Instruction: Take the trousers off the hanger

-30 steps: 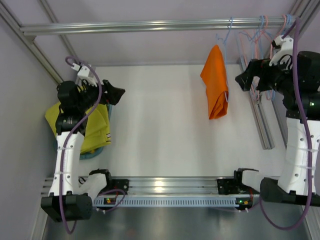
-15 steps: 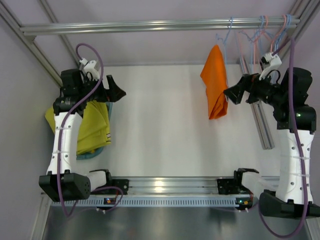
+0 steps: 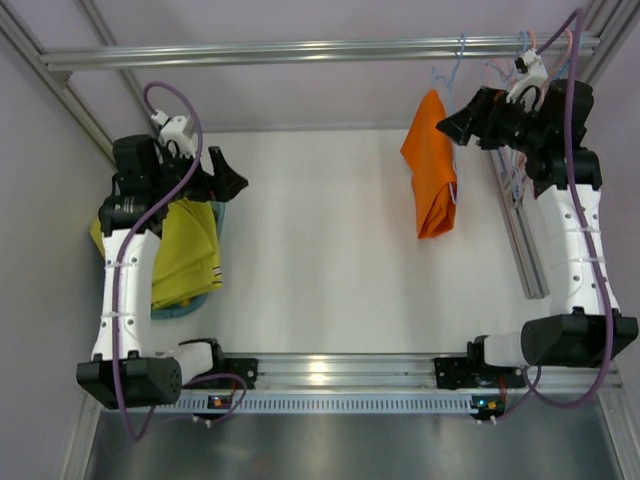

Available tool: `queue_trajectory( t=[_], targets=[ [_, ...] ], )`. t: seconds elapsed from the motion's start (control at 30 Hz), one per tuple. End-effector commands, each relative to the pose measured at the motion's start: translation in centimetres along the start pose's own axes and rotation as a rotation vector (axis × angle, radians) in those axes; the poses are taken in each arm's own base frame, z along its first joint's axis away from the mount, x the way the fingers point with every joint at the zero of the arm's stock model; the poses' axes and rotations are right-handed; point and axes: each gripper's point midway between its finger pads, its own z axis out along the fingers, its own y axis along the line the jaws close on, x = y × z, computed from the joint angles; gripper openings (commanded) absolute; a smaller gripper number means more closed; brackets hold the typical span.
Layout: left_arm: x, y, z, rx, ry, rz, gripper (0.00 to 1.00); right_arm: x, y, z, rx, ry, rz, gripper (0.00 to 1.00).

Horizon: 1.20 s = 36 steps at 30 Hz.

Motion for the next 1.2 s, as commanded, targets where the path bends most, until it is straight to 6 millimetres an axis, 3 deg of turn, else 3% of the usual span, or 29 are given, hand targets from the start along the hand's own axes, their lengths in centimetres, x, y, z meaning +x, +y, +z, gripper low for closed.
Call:
queue_trajectory(
  t=[0.0, 0.2, 0.23, 0.33, 0.47, 0.63, 0.77, 0.93, 1.17],
  targets=[
    [-2.4, -0.6, -1.4, -0.024, -0.072, 0.056, 0.98, -3.9, 1.3, 1.1, -0.042, -0.113, -0.001, 0.86],
    [-3.1, -0.6, -1.6, -0.036, -0.090, 0.067, 0.98, -2.6, 1.8, 3.6, -0.143, -0.094, 0.115, 0.74],
    [-3.1, -0.5, -1.6, -0.040, -0.089, 0.065, 0.99, -1.6, 3.1, 4.4, -0.180, -0.066, 0.129, 0.74],
    [-3.0, -0.3, -1.4, -0.043, -0.083, 0.059, 0.99, -0.8, 3.4, 5.1, -0.215, -0.063, 0.183, 0.67],
    [-3.0, -0.3, -1.5, -0.045, -0.086, 0.061, 0.98, -0.1, 4.1, 5.2, -0.238, -0.055, 0.203, 0.46],
    [-3.0, -0.2, -1.4, -0.046, -0.084, 0.058, 0.98, 0.2, 4.4, 5.1, -0.245, -0.056, 0.255, 0.28],
    [-3.2, -0.4, -1.4, -0.043, -0.087, 0.051, 0.98, -0.4, 5.5, 4.6, -0.291, -0.071, 0.283, 0.15],
    [-3.3, -0.4, -1.5, -0.047, -0.090, 0.056, 0.98, -2.6, 7.4, 3.6, -0.367, -0.124, 0.269, 0.01],
    [-3.2, -0.2, -1.3, -0.052, -0.087, 0.049, 0.98, -6.4, 10.5, 1.2, -0.462, -0.214, 0.234, 0.00]
  ],
)
